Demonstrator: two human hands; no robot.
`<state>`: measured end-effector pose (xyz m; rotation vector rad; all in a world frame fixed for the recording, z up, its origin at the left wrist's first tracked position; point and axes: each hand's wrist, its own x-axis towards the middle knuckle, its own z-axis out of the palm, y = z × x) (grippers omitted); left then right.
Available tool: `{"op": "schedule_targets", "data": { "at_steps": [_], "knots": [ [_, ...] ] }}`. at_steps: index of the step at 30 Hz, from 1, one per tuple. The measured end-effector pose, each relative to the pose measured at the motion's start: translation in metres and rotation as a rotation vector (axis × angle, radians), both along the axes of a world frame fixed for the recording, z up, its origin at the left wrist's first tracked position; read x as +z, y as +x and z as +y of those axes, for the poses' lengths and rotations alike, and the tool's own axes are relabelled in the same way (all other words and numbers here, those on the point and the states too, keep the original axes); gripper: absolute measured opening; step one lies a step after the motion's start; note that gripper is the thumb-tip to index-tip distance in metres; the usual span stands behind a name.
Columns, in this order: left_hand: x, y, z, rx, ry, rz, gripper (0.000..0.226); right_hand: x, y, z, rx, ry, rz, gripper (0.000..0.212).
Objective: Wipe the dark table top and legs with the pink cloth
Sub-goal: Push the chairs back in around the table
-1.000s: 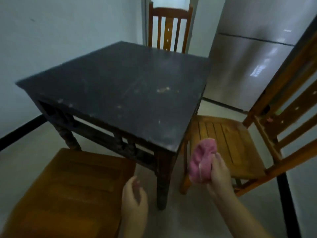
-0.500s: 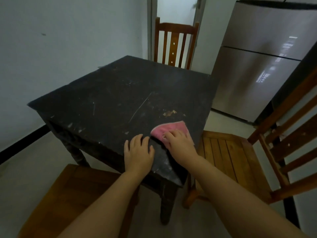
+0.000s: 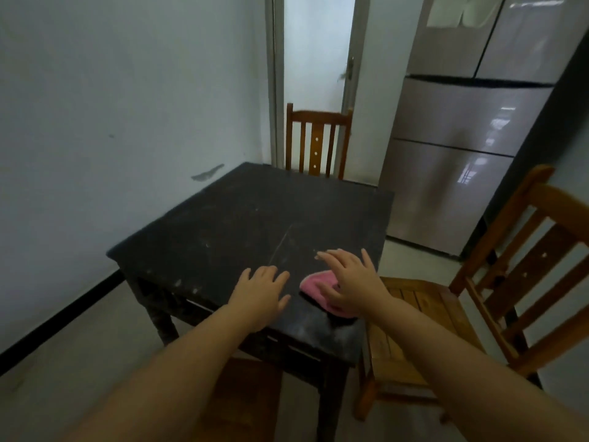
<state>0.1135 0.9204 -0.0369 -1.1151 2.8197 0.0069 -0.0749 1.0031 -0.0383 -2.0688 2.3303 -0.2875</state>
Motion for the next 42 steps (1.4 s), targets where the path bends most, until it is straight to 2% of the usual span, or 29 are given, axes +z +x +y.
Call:
{"op": "schedule_targets", "data": {
  "at_steps": [4,8,11,15,17,20,24,27,31,37,42],
  "knots": [
    [0.088,0.072,0.028,-0.092,-0.072,-0.017,0.055,0.063,0.065,0.036,0.017,-0.028,-0.035,0.057],
    [0.134,0.177,0.073,-0.122,-0.082,0.041,0.055,0.103,0.153,0.073,0.133,-0.027,-0.059,0.054],
    [0.139,0.260,0.100,-0.115,-0.089,0.035,0.058,0.126,0.224,0.093,0.294,0.030,-0.116,0.047],
    [0.128,0.338,0.124,-0.084,0.041,0.010,0.103,0.147,0.309,0.113,0.413,0.303,-0.285,0.041],
    [0.116,0.360,0.127,-0.036,0.145,0.017,0.100,0.141,0.340,0.123,0.407,0.422,-0.263,0.049],
    [0.096,0.373,0.135,-0.046,0.247,-0.040,0.074,0.113,0.372,0.141,0.293,0.557,-0.230,0.052],
    [0.085,0.372,0.119,-0.099,0.226,-0.110,0.038,0.080,0.391,0.141,0.195,0.415,-0.033,0.032],
    [0.081,0.375,0.104,-0.192,0.172,-0.157,0.041,0.074,0.393,0.134,0.157,0.379,0.030,0.035],
    [0.068,0.385,0.086,-0.365,-0.045,-0.067,0.051,0.064,0.398,0.129,0.076,0.335,0.117,0.039],
    [0.060,0.392,0.026,-0.516,-0.018,0.019,0.046,0.064,0.418,0.096,-0.042,0.289,0.121,0.042],
    [0.061,0.385,-0.021,-0.589,-0.051,0.017,0.045,0.066,0.423,0.060,-0.096,0.278,0.116,0.041]
  ]
}}
